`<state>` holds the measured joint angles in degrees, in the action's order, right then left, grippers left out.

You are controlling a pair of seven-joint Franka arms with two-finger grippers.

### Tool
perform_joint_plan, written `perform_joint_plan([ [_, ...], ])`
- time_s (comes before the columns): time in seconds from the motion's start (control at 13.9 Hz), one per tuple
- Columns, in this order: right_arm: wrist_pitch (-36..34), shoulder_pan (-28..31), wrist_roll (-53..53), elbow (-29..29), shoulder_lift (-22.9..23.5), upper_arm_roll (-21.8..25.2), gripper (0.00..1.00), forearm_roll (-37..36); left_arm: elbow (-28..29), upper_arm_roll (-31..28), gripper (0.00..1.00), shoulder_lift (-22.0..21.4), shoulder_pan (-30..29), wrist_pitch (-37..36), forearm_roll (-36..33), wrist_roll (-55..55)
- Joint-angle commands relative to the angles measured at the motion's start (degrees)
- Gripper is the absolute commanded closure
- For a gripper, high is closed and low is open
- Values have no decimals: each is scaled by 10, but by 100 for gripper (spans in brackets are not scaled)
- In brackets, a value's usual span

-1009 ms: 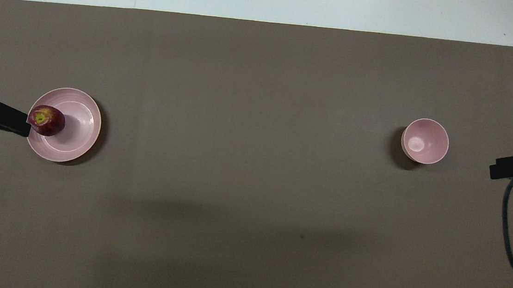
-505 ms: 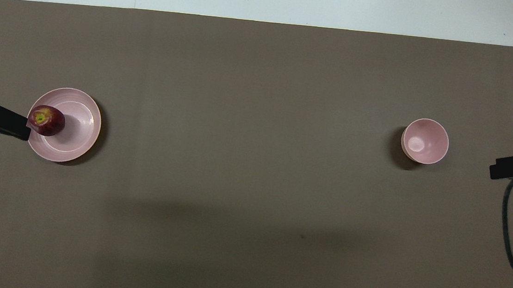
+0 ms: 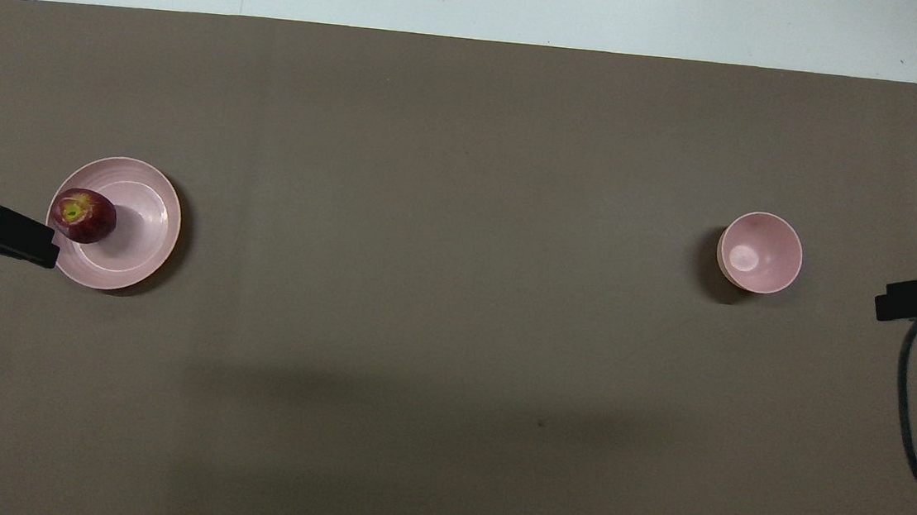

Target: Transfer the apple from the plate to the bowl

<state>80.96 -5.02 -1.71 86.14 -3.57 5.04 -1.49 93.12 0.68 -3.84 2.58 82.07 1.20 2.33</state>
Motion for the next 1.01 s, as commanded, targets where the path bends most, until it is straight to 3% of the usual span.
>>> perform_joint_plan([
  [0.0,-3,5,6,-4,1,-2,0,10,26,0,0,-19,-5,6,1,4],
  [0.43,-3,5,6,-4,1,-2,0,10,43,-1,0,-16,-12,53,0,14],
  [0.94,-3,5,6,-4,1,-2,0,10,127,-1,0,7,-84,193,0,119],
])
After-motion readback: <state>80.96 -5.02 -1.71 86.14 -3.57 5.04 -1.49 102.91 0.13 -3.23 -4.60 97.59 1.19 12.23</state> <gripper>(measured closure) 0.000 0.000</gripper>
